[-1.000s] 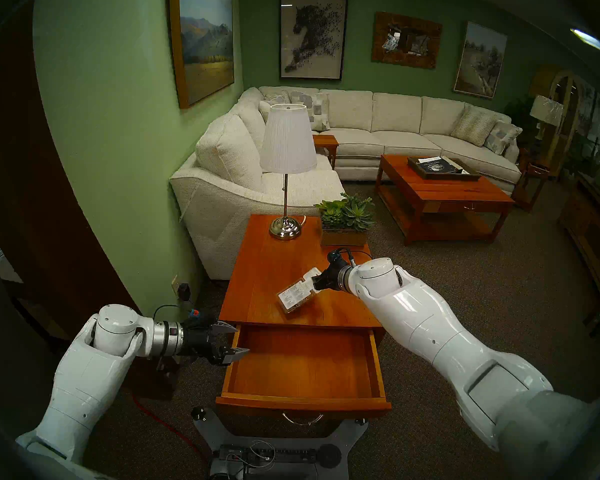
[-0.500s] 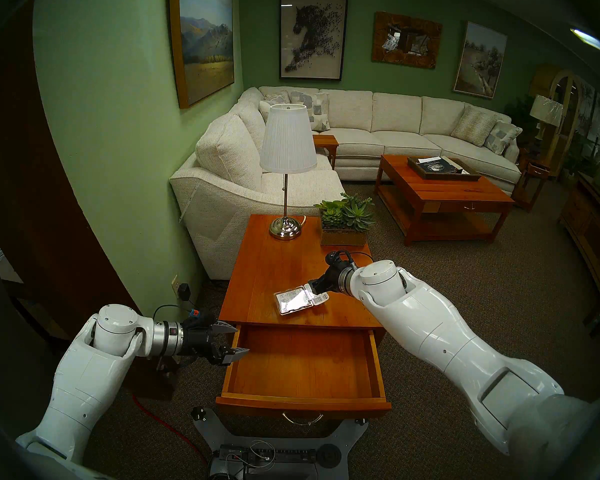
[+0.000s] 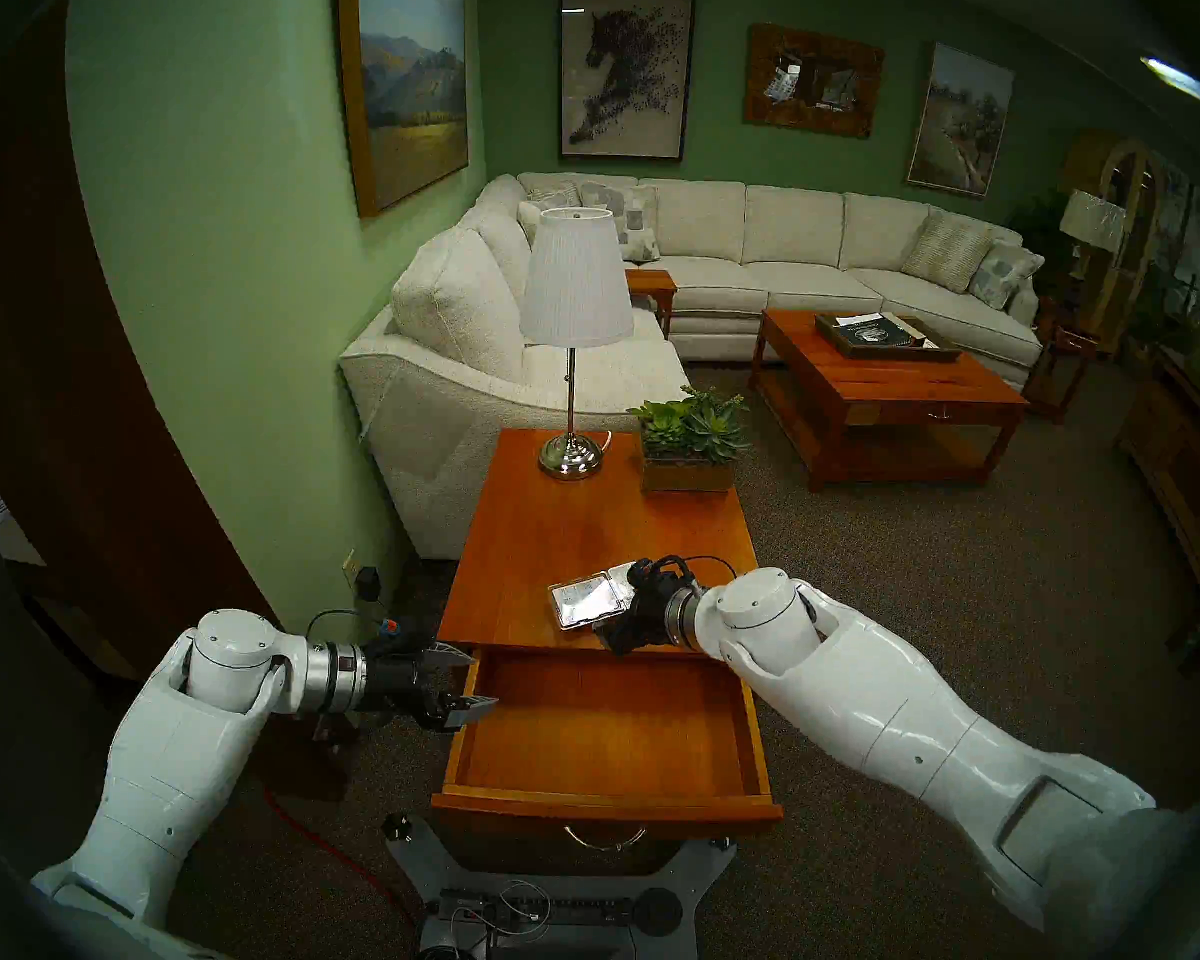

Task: Open the drawer, take out the contents and close the drawer

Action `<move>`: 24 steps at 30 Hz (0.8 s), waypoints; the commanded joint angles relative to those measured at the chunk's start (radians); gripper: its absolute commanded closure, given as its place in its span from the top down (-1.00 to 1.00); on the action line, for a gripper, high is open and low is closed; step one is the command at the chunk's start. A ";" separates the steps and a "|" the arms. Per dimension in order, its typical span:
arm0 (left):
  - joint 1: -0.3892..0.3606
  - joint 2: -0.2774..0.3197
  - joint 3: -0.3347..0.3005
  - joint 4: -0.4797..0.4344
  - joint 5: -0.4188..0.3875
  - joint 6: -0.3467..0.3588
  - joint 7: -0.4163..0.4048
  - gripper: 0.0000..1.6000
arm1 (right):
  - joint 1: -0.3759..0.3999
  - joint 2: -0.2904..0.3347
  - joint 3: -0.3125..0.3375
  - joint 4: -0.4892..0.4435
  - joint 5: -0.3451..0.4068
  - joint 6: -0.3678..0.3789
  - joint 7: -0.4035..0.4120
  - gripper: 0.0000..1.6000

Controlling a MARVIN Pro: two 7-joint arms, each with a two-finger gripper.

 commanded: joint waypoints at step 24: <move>-0.022 -0.004 -0.006 -0.011 0.002 -0.009 -0.001 1.00 | -0.275 0.322 -0.019 -0.394 0.028 -0.040 0.057 1.00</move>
